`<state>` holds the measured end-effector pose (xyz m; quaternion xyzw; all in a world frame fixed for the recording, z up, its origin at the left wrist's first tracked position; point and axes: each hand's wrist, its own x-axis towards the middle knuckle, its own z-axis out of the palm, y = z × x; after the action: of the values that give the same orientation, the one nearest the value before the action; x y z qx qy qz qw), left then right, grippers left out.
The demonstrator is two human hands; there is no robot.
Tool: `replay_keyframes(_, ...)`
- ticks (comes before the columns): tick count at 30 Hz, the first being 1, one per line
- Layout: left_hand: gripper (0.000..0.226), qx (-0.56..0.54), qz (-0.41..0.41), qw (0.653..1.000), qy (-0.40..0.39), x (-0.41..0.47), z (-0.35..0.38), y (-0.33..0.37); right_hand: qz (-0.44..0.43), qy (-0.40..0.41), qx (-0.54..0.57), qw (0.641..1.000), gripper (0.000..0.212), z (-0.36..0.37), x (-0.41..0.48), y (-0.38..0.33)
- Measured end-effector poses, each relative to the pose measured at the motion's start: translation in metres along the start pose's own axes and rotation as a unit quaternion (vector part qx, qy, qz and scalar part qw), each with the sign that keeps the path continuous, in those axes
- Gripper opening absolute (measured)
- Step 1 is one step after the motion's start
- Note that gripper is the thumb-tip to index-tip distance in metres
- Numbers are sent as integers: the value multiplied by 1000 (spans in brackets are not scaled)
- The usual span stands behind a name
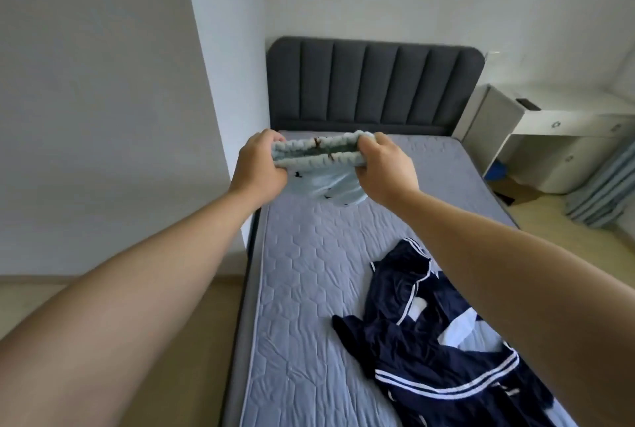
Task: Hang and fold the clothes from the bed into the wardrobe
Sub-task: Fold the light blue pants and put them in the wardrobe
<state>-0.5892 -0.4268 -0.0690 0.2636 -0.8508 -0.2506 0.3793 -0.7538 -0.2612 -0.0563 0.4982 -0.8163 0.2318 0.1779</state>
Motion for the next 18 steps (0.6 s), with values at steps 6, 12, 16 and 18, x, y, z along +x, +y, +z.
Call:
replay_keyframes(6,31,80,-95,972,-202,-139,80,-94,-21,-250,-92,964,18,105,-128,19)
replay_keyframes(12,38,132,-166,909,-358,-269,116,-137,0,-444,-95,891,19,164,-243,9)
replay_keyframes(16,39,161,-182,863,-443,-327,118,-137,17,-537,-89,838,10,173,-295,-1)
replay_keyframes(18,22,157,-172,856,-462,-345,112,-129,30,-567,-76,820,9,169,-313,-7)
